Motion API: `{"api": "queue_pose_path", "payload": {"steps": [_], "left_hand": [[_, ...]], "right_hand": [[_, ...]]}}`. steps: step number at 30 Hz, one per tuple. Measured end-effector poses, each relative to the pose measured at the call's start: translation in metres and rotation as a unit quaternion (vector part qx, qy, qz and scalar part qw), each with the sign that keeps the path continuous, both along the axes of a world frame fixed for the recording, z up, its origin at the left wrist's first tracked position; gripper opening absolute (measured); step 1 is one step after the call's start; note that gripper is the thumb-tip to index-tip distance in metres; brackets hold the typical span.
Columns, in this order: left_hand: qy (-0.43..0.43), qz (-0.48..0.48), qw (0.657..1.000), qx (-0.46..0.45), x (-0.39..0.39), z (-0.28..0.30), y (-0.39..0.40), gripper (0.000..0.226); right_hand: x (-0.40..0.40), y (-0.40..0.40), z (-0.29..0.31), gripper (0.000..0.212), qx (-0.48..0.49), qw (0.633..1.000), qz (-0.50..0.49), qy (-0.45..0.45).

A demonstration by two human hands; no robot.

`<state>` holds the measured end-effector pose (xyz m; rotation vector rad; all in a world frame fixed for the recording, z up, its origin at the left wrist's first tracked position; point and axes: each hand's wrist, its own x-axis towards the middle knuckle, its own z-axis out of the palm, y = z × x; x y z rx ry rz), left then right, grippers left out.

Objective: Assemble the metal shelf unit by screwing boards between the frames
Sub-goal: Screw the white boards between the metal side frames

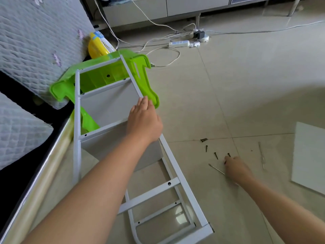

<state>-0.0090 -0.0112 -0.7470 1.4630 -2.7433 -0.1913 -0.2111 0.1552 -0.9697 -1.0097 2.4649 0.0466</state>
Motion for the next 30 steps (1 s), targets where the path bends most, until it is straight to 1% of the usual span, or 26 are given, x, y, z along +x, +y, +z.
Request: {"api": "queue_pose_path", "payload": {"steps": [4, 8, 11, 15, 17, 20, 21, 22, 25, 27, 28, 30], "left_hand": [[-0.004, -0.006, 1.000, -0.002, 0.002, -0.001, 0.001, 0.053], [-0.002, -0.007, 1.000, -0.001, 0.002, -0.002, 0.002, 0.053], [-0.001, -0.002, 1.000, 0.006, 0.002, -0.001, 0.002, 0.053], [0.007, 0.001, 1.000, 0.014, 0.002, -0.002, 0.000, 0.053], [0.033, -0.007, 0.999, 0.024, 0.003, 0.000, 0.000, 0.052], [0.134, -0.009, 0.990, 0.044, 0.013, 0.006, -0.001, 0.049], [0.153, 0.001, 0.987, 0.042, 0.020, 0.009, -0.001, 0.048], [0.149, 0.008, 0.988, 0.034, 0.027, 0.010, -0.003, 0.048], [0.060, 0.014, 0.998, 0.001, 0.054, 0.007, -0.012, 0.050], [0.024, 0.037, 0.999, -0.018, 0.069, 0.004, -0.017, 0.042], [0.011, 0.050, 0.998, -0.034, 0.075, 0.005, -0.018, 0.036], [-0.026, 0.072, 0.995, -0.069, 0.084, 0.011, -0.015, 0.023]], "right_hand": [[0.000, -0.002, -0.010, 0.028, -0.008, 1.000, 0.004, 0.021], [-0.003, -0.009, -0.010, 0.030, 0.031, 0.997, 0.043, 0.047], [0.000, -0.010, -0.004, 0.032, 0.052, 0.994, 0.068, 0.068], [0.004, -0.013, 0.006, 0.030, 0.044, 0.993, 0.080, 0.077], [0.008, -0.025, 0.022, 0.025, 0.011, 0.997, 0.059, 0.041], [0.017, -0.056, 0.062, 0.012, -0.065, 0.996, 0.039, -0.039], [0.021, -0.067, 0.079, 0.010, -0.102, 0.992, 0.038, -0.063], [0.026, -0.078, 0.096, 0.009, -0.144, 0.985, 0.039, -0.086], [0.047, -0.102, 0.152, 0.006, -0.261, 0.951, 0.055, -0.155], [0.067, -0.112, 0.189, 0.007, -0.308, 0.931, 0.075, -0.181], [0.077, -0.117, 0.204, 0.009, -0.322, 0.925, 0.090, -0.180], [0.096, -0.123, 0.228, 0.016, -0.333, 0.924, 0.118, -0.149]]}}
